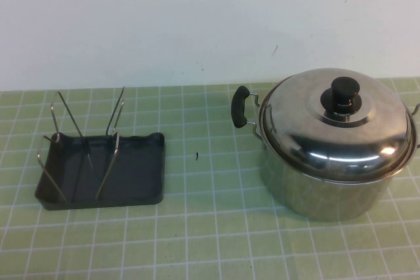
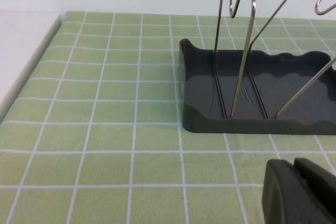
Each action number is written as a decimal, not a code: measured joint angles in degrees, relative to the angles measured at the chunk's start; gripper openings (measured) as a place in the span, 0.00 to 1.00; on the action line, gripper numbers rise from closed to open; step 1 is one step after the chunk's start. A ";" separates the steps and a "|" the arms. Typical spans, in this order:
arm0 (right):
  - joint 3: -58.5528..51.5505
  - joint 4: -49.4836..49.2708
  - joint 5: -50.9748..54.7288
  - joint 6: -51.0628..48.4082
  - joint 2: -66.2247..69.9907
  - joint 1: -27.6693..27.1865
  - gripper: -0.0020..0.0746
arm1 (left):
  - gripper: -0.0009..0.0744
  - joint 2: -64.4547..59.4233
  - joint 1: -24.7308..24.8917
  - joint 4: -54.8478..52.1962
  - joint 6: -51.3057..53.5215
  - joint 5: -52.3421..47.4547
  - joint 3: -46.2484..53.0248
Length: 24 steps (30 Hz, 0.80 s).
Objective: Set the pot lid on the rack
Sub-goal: Open the pot
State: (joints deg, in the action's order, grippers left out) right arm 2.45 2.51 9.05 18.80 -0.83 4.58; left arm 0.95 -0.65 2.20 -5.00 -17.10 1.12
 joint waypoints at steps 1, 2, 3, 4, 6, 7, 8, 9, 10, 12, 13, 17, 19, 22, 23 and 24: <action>1.58 0.00 1.44 -2.22 0.00 0.03 0.02 | 0.01 0.00 0.00 0.00 0.00 0.00 0.00; 3.16 0.00 2.58 -4.21 0.00 0.12 0.02 | 0.01 0.00 0.00 0.00 0.00 0.00 0.00; 4.61 -0.15 3.92 -6.92 0.00 0.12 0.02 | 0.01 0.00 0.00 0.00 0.00 0.00 0.00; 5.98 -0.59 5.38 -9.85 0.00 0.16 0.02 | 0.01 0.00 0.00 0.00 -0.12 0.00 0.00; 8.12 -1.74 8.38 -15.51 0.00 0.16 0.02 | 0.01 0.00 0.00 0.00 -0.12 0.00 0.00; 8.99 -2.19 9.89 -17.45 0.00 0.16 0.02 | 0.01 0.00 0.00 0.00 -0.12 0.00 0.00; 9.94 -2.51 11.03 -19.64 0.00 0.16 0.02 | 0.01 0.00 0.00 0.00 -0.12 0.00 0.00; 10.85 -2.51 11.94 -21.53 0.00 0.16 0.02 | 0.01 0.00 0.00 0.00 -0.12 0.00 0.00; 11.66 -3.46 12.36 -23.40 0.27 0.16 0.02 | 0.01 0.00 0.00 0.00 -0.12 0.00 0.00; 13.07 -5.75 12.51 -27.26 2.46 0.16 0.02 | 0.01 0.00 0.00 0.00 -0.12 0.00 0.00; 13.94 -7.51 12.26 -29.72 4.37 0.16 0.02 | 0.01 0.00 0.00 0.00 -0.12 0.00 0.00; 16.92 -11.50 9.01 -35.58 15.19 0.25 0.02 | 0.01 0.00 0.00 0.00 -0.12 0.00 0.00; 17.86 -11.91 4.76 -35.97 21.31 0.25 0.03 | 0.01 0.00 0.00 0.00 -0.12 0.00 0.00; 18.38 -12.03 -3.55 -33.53 31.59 0.25 0.09 | 0.01 0.00 0.00 0.00 -0.12 0.00 0.00; 18.67 -11.35 -6.03 -31.30 34.95 0.39 0.15 | 0.01 0.00 0.00 0.00 -0.12 0.00 0.00; 19.20 -10.03 -7.65 -28.96 37.58 0.67 0.21 | 0.01 0.00 0.00 0.00 -0.12 0.00 0.00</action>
State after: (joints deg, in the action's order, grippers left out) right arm 21.65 -7.52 1.40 -10.17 36.75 5.25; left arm 0.95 -0.65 2.20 -5.12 -17.10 1.12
